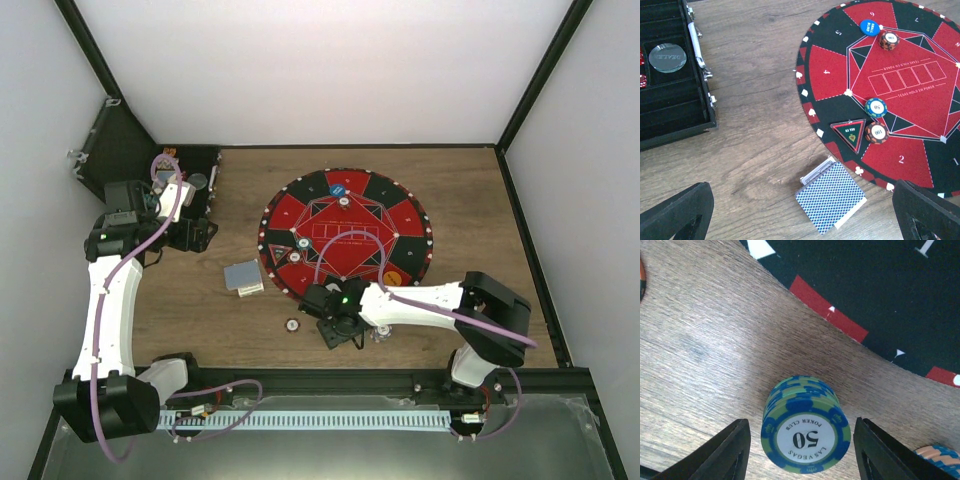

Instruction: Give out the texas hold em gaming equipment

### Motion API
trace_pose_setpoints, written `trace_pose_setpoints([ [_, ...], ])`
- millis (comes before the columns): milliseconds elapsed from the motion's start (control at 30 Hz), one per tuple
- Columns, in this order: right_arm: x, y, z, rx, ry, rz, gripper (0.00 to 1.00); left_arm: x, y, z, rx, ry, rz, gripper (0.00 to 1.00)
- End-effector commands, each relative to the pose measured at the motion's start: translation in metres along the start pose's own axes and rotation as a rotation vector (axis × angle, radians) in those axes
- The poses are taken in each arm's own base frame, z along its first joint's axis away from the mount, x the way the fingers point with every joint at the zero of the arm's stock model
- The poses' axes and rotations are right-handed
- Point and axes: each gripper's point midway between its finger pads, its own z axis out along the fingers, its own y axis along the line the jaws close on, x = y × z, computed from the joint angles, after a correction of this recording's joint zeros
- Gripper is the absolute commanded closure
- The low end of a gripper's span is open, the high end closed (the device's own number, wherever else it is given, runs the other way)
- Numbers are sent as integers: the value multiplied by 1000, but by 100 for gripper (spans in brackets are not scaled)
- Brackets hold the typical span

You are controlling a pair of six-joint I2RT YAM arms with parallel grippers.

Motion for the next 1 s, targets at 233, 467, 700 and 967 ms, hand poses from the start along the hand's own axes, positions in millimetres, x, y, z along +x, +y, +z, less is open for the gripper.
trace_pose_setpoints([
  [233, -3, -2, 4, 29, -20, 10, 50, -7, -1, -7, -5, -28, 12, 0],
  [467, -4, -2, 4, 28, -21, 10, 56, -7, -1, -7, -6, -28, 13, 0],
  [700, -11, -4, -4, 15, -51, 28, 57, -8, 0, -10, -15, -34, 17, 0],
  [967, -43, -16, -37, 14, -130, 59, 62, -11, -1, -11, -12, -38, 16, 0],
])
